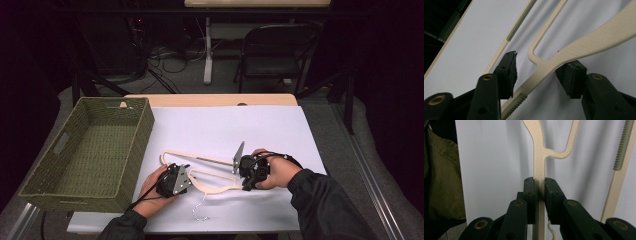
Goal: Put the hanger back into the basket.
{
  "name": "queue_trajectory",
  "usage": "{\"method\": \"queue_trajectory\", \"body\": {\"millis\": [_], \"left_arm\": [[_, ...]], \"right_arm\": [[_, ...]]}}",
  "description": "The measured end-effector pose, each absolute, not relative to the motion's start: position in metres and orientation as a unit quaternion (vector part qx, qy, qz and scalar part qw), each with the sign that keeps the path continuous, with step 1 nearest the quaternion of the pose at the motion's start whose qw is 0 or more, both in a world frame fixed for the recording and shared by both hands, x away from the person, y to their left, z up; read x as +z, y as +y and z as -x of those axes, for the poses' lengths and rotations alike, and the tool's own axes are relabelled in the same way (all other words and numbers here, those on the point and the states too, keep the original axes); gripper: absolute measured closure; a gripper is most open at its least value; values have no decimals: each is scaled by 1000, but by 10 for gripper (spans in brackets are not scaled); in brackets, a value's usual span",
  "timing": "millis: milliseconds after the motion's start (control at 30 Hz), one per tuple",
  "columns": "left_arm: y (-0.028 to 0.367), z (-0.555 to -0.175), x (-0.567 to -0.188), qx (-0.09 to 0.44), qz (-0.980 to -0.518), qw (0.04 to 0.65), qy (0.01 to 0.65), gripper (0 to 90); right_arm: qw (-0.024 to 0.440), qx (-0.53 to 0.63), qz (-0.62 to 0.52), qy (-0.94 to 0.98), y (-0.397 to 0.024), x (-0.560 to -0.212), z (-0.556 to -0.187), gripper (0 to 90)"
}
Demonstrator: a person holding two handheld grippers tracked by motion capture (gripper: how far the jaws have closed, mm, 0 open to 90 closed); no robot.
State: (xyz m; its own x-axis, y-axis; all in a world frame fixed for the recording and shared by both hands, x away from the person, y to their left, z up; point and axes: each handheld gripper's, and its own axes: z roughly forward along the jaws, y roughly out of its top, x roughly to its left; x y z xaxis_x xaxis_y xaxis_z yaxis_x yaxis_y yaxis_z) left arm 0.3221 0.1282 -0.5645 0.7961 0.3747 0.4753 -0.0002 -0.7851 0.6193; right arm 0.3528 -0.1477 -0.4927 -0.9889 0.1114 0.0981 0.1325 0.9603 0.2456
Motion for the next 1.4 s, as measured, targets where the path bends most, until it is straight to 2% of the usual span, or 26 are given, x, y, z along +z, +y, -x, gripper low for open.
{"method": "queue_trajectory", "body": {"millis": [100,900,1100,1133,1167,1300,1400], "left_arm": [[129,-323,-565,299,-897,310,100,605],[126,-312,-559,360,-883,296,53,719],[122,-309,-556,377,-882,280,38,757],[121,-308,-553,381,-882,275,31,766],[120,-308,-552,378,-880,285,33,778],[116,-309,-549,384,-886,260,20,791],[115,-309,-548,387,-884,260,18,797]], "right_arm": [[40,-127,60,-989,-148,-493,-354,803],[24,-131,59,-989,-151,-492,-355,804],[2,-145,68,-987,-155,-489,-357,789],[-3,-146,73,-987,-156,-489,-357,779],[-12,-147,75,-986,-157,-488,-357,742],[-48,-174,89,-979,-164,-479,-357,600],[-62,-187,96,-976,-173,-471,-356,575]]}}
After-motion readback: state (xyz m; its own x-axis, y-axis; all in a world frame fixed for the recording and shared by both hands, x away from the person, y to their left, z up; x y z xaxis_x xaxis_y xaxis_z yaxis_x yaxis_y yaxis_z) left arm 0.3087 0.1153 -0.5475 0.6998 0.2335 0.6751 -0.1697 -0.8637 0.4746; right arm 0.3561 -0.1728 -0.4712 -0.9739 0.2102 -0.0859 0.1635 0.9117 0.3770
